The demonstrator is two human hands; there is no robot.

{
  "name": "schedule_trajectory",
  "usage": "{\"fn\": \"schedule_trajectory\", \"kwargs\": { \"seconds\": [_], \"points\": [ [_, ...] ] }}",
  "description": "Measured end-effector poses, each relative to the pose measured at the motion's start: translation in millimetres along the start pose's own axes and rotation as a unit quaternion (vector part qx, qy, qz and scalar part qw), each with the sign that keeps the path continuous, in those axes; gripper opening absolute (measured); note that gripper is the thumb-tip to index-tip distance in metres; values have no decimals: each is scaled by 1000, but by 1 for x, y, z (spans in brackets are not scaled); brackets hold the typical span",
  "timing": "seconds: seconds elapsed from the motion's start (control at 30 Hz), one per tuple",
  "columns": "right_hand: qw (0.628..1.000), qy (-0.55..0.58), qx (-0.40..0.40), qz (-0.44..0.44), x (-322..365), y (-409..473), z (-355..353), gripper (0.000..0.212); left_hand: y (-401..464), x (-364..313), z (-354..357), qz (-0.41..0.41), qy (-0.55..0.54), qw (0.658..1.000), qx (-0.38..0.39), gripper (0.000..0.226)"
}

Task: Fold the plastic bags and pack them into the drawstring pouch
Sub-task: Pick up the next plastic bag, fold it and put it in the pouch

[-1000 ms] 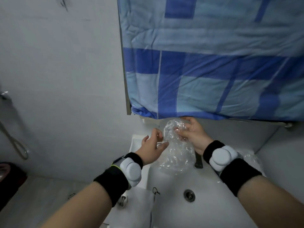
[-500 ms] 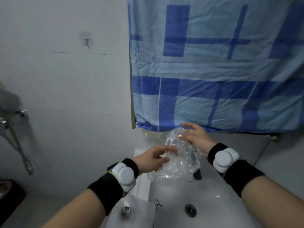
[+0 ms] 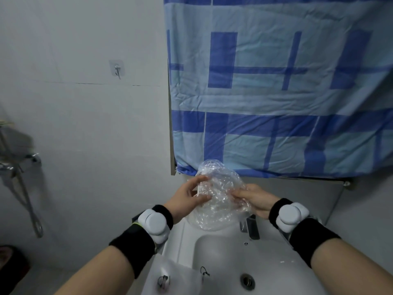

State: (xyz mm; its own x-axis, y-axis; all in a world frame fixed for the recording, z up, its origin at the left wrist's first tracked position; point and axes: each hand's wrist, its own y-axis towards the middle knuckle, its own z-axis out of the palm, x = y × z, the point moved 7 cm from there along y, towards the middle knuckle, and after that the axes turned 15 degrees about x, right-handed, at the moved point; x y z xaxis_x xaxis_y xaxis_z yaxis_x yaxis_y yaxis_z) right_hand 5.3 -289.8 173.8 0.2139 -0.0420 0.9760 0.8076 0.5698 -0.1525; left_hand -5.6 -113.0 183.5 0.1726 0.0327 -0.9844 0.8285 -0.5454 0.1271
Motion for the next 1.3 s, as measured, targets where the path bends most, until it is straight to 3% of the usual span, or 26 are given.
{"fn": "schedule_trajectory", "kwargs": {
  "seconds": [0.13, 0.23, 0.37, 0.5, 0.67, 0.83, 0.97, 1.13, 1.3],
  "points": [
    [992, 102, -46, -62, 11, 0, -16, 25, -8, 1, 3, -19, 39, 998, 54, 69],
    [988, 113, -66, -82, 17, 2, -17, 29, -9, 1, 8, -28, 48, 995, 79, 79],
    [995, 17, -80, -50, 18, 5, -12, 35, -5, -3, 12, -37, 40, 995, 81, 71],
    [997, 31, -55, -33, 14, 8, -9, 66, 3, -10, 13, -7, 29, 997, 70, 63],
    [999, -11, 43, -4, -3, 1, 3, 37, 4, -15, 3, 13, 41, 999, 14, 73],
    [999, -30, 27, 28, -12, -9, -1, 38, 1, -19, -9, 25, 32, 999, -12, 77],
    [998, 35, 51, -13, -3, -9, 4, 52, -2, -18, -3, 26, 37, 998, 32, 72],
    [998, 44, -17, -50, 4, -3, 2, 18, -5, -19, 10, 22, 73, 996, 55, 53],
    [996, 54, 4, -66, 9, -5, 5, 40, -9, -17, -7, 29, 36, 999, -6, 50]
  ]
}}
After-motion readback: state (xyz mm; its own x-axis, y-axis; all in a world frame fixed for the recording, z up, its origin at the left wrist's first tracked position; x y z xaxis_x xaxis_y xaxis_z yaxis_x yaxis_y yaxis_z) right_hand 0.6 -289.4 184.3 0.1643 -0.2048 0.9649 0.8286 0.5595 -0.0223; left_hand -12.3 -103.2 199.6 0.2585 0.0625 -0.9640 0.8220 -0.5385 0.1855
